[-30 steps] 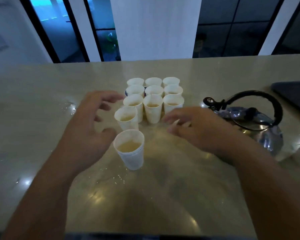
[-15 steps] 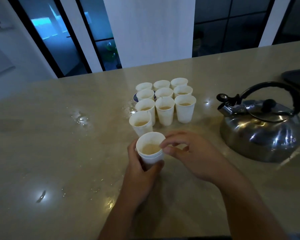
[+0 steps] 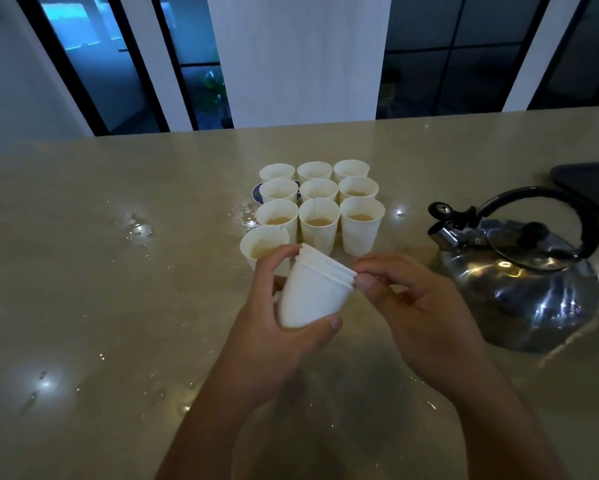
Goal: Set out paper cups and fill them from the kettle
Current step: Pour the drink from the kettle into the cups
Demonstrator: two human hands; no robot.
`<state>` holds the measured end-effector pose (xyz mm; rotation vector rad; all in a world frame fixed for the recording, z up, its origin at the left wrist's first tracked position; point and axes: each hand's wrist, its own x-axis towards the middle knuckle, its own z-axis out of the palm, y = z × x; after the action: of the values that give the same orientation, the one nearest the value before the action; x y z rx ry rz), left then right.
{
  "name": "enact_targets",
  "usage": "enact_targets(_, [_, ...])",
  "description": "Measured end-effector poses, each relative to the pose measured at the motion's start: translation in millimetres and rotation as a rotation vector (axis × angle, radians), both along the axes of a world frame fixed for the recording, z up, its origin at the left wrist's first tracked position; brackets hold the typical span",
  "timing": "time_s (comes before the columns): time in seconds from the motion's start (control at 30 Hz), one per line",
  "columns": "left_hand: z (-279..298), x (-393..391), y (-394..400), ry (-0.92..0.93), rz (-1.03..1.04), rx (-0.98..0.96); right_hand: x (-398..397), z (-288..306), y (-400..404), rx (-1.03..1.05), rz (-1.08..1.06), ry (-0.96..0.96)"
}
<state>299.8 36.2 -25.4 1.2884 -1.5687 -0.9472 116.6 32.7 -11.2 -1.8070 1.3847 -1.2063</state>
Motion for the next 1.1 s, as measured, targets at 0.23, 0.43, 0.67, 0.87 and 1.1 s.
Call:
enact_targets(0.23, [-14.8, -2.3, -5.7, -0.015, 0.05, 0.023, 2.4, -3.5, -3.0, 0.071, 0.054, 0.02])
enact_targets(0.43, [-24.4, -10.4, -8.8, 0.015, 0.061, 0.023, 7.0, -8.8, -9.1, 0.102, 0.057, 0.012])
enact_targets(0.67, [-28.5, -9.0, -15.3, -0.049, 0.024, 0.039, 3.0, -11.9, -9.1, 0.171, 0.059, 0.074])
enact_targets(0.87, [-21.2, -4.6, -16.6, -0.021, -0.024, 0.055, 3.8, -4.5, -7.8, 0.148, 0.068, 0.082])
enact_targets(1.1, [-18.6, -18.3, -23.8, -0.055, -0.09, -0.016, 5.8, 5.9, -8.2, 0.135, 0.064, 0.117])
